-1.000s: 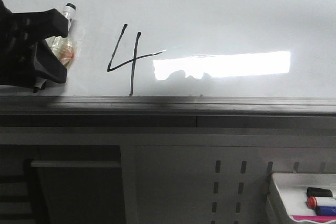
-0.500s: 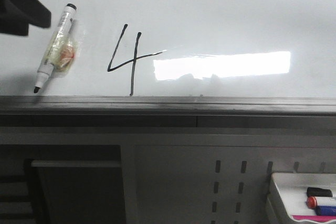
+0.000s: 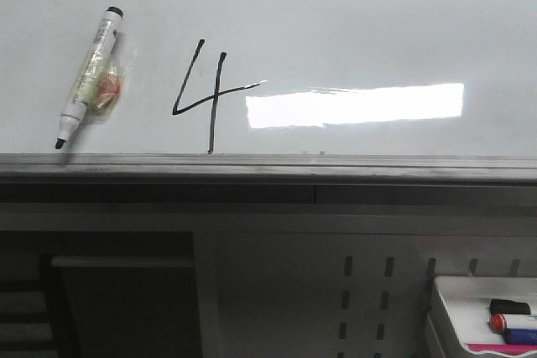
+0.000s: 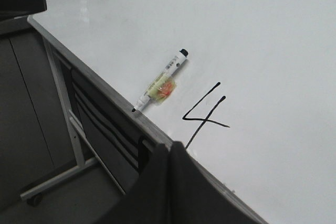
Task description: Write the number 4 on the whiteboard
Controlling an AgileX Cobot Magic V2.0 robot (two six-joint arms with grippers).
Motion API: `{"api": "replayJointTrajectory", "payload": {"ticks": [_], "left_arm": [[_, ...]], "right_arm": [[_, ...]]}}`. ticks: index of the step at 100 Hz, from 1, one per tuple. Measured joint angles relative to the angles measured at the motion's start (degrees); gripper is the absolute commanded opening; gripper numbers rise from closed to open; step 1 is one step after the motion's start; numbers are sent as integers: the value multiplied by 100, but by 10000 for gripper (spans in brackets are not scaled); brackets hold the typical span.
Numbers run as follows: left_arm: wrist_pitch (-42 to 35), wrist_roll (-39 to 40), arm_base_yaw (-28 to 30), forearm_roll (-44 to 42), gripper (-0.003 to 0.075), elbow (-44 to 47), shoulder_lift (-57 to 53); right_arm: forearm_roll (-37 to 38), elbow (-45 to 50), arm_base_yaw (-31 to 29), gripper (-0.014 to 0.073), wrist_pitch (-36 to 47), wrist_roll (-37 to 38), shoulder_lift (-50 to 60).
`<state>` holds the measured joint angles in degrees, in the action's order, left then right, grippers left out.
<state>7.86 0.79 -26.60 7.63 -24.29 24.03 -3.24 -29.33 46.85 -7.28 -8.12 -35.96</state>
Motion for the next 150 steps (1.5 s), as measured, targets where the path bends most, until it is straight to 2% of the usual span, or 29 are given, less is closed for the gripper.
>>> {"api": "replayJointTrajectory", "payload": {"ticks": [18,36,100,110,124,150], "left_arm": [[61,-10,0,-228,-20,715,-1003],[61,-10,0,-252,-20,992,-1432],[97,-13,13,-394,-20,1086,-1443],[129,-13,248,-634,-20,1090,-1495],[151,-22,867,-861,-20,1236,-1822],[151,-22,2035,-1005,-20,2099,-2435]], "right_arm": [[0,1062,0,-66,133,0,1229],[0,1560,0,-66,143,0,1935],[0,1794,0,-66,96,0,2047],[0,1794,0,-66,96,0,2047],[0,1794,0,-66,96,0,2047],[0,1794,0,-66,96,0,2047]]}}
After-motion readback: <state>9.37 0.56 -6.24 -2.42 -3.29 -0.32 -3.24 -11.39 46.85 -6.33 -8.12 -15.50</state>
